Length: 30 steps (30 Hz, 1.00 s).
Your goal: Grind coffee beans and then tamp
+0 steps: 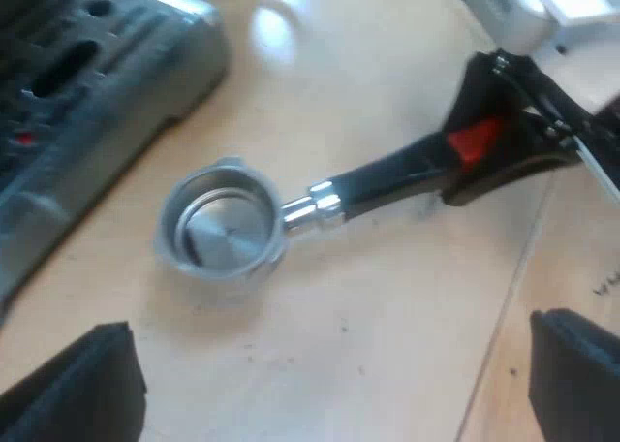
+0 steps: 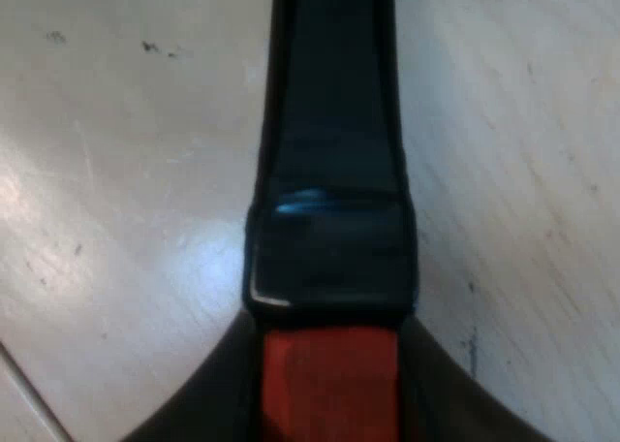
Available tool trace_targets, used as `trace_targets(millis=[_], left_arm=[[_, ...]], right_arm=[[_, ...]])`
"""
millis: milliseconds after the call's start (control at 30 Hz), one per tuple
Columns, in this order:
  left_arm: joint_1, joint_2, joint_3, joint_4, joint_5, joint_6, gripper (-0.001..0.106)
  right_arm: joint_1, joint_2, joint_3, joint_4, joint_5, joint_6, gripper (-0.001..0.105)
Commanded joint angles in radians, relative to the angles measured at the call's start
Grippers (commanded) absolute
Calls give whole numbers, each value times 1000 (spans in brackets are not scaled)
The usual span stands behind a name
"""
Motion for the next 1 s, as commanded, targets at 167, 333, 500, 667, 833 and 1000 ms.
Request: trace_targets(millis=[167,333,500,667,833,1000], left_arm=[[-94,179,4,-101,-18,6,83],[-94,276,4,-172,-18,6,83],[-94,351,4,-192,-18,6,83],[-94,372,4,-196,-18,6,83],[-94,394,4,-196,-18,6,83],[-94,394,4,-193,-18,6,83]], right_arm=[[-51,103,-10,-112,-27,-29,0],[-81,160,-10,-136,-38,-29,0],[-81,177,-10,-136,-38,-29,0],[-81,182,-10,-136,-38,-29,0],[-81,205,-1,-92,-43,-19,27],[-81,206,-1,-26,-44,-4,63]])
